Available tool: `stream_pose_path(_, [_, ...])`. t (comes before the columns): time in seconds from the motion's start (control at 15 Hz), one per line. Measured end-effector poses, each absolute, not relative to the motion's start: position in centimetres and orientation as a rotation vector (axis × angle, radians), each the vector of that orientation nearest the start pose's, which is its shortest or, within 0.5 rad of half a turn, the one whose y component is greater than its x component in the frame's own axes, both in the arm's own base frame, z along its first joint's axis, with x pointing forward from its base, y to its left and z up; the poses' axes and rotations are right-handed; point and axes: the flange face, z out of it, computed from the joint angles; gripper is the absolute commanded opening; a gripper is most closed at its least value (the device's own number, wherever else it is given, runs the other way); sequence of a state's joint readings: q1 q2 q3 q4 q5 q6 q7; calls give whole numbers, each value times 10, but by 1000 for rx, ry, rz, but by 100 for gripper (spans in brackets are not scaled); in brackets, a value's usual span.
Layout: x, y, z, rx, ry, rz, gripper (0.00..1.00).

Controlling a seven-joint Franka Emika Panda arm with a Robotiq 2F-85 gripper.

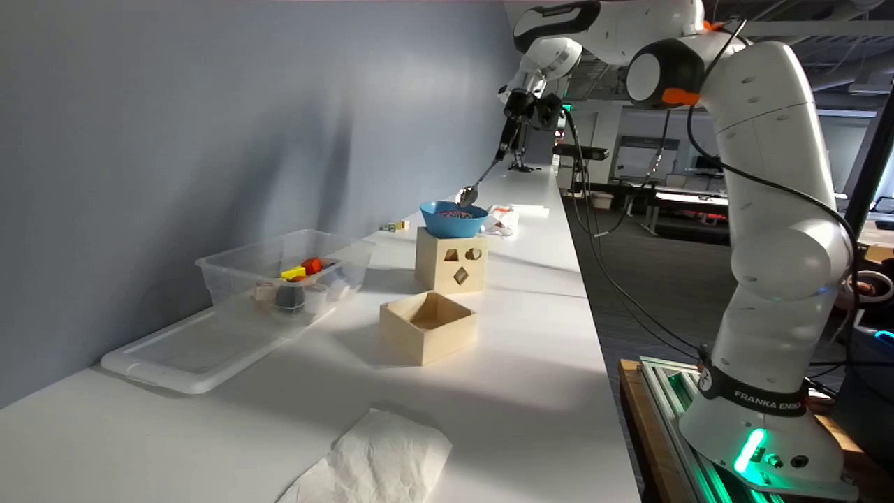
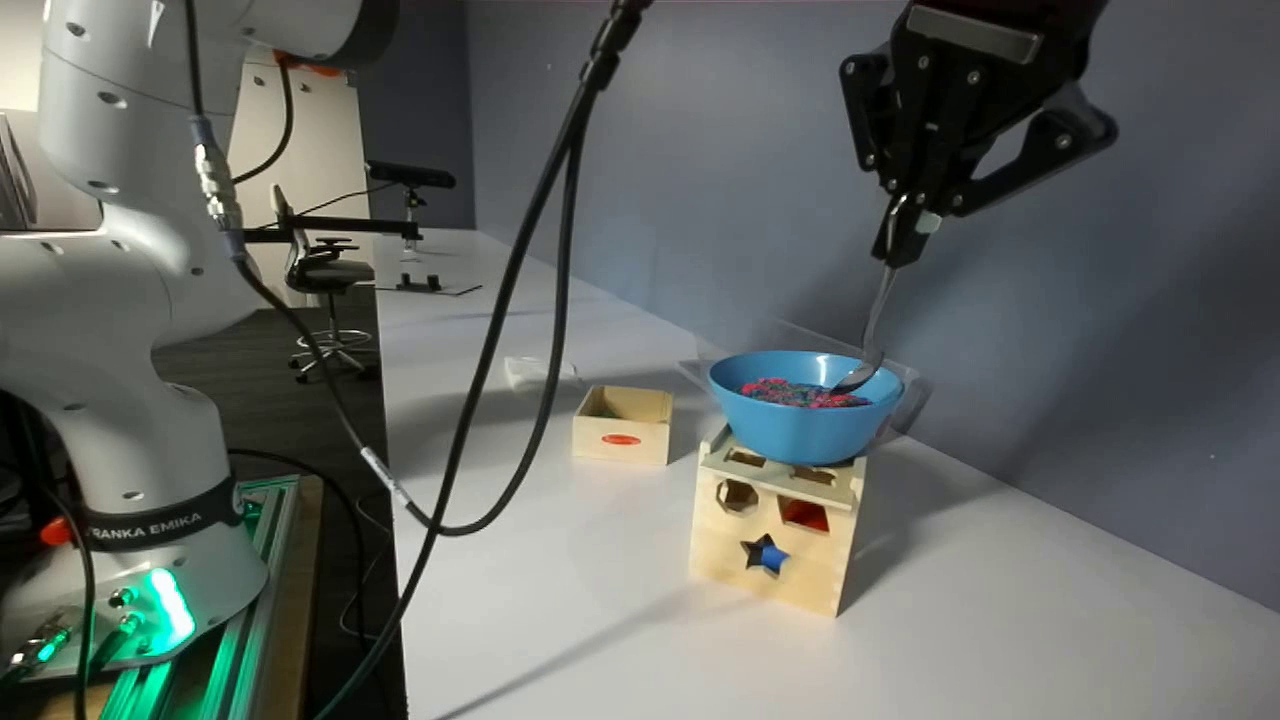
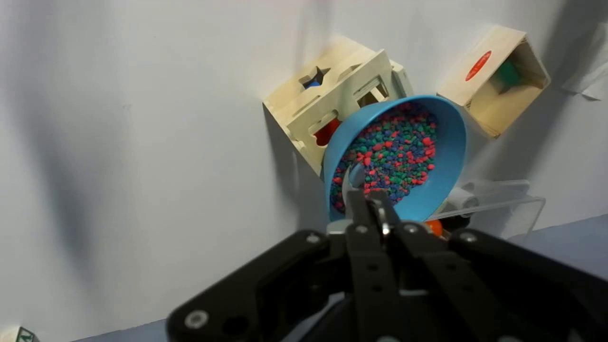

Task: Put half a spoon of the blue bowl's contents into the small crate

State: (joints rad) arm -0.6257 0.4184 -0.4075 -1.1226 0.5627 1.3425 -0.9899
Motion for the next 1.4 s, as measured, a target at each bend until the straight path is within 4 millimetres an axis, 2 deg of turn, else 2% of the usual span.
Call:
stream_pose_path(0.33, [454, -472, 587, -2785, -116, -358, 1])
stream_pose_path(0.8, [471, -458, 583, -2850, -184, -284, 1])
stream_pose_path(1.07, [477, -453, 582, -2867, -211, -268, 1])
stream_pose_path(1.4, [481, -448, 571, -2850, -226, -243, 1])
